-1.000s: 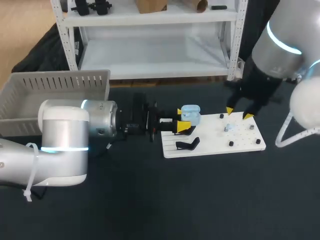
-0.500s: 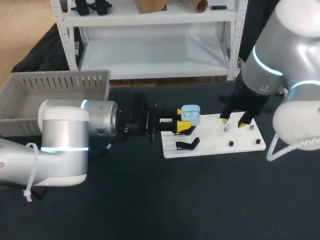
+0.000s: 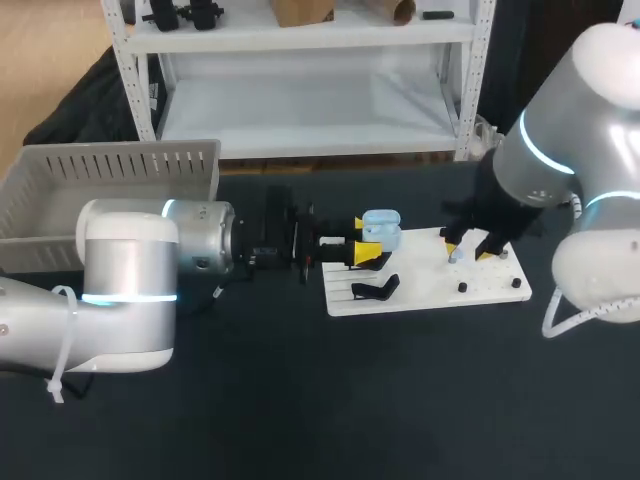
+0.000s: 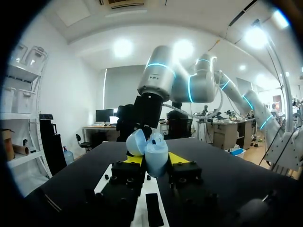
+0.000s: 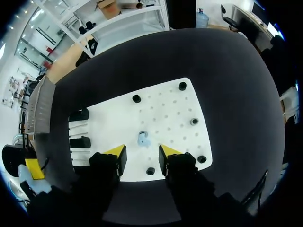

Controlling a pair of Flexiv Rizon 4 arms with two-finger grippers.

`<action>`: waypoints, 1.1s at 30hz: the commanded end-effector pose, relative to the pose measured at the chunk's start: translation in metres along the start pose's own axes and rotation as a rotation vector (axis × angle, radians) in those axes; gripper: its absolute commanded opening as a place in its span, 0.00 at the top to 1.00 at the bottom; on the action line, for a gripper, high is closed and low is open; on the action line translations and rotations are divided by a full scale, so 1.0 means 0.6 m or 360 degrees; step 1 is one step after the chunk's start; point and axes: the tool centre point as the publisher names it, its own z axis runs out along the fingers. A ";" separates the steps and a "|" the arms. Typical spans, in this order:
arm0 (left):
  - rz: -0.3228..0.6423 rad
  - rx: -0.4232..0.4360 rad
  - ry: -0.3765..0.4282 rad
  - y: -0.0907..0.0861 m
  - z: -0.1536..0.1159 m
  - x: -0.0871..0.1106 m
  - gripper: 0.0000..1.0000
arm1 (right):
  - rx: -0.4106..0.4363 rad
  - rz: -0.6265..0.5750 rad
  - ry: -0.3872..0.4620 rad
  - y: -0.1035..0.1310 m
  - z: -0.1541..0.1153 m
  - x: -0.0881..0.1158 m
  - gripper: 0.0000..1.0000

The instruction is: Pick up each earbud case from the left stands, insert the matching earbuds, close the lid, and place the case in the box.

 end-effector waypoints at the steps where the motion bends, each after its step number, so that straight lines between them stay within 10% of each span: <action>1: 0.0002 -0.0005 -0.0003 -0.002 -0.001 0.001 1.00 | -0.0017 0.0005 0.0006 -0.001 0.014 -0.004 0.57; 33: 0.0002 -0.0005 -0.0003 -0.002 -0.001 0.001 1.00 | -0.0069 0.0093 0.0025 -0.003 0.033 -0.016 0.72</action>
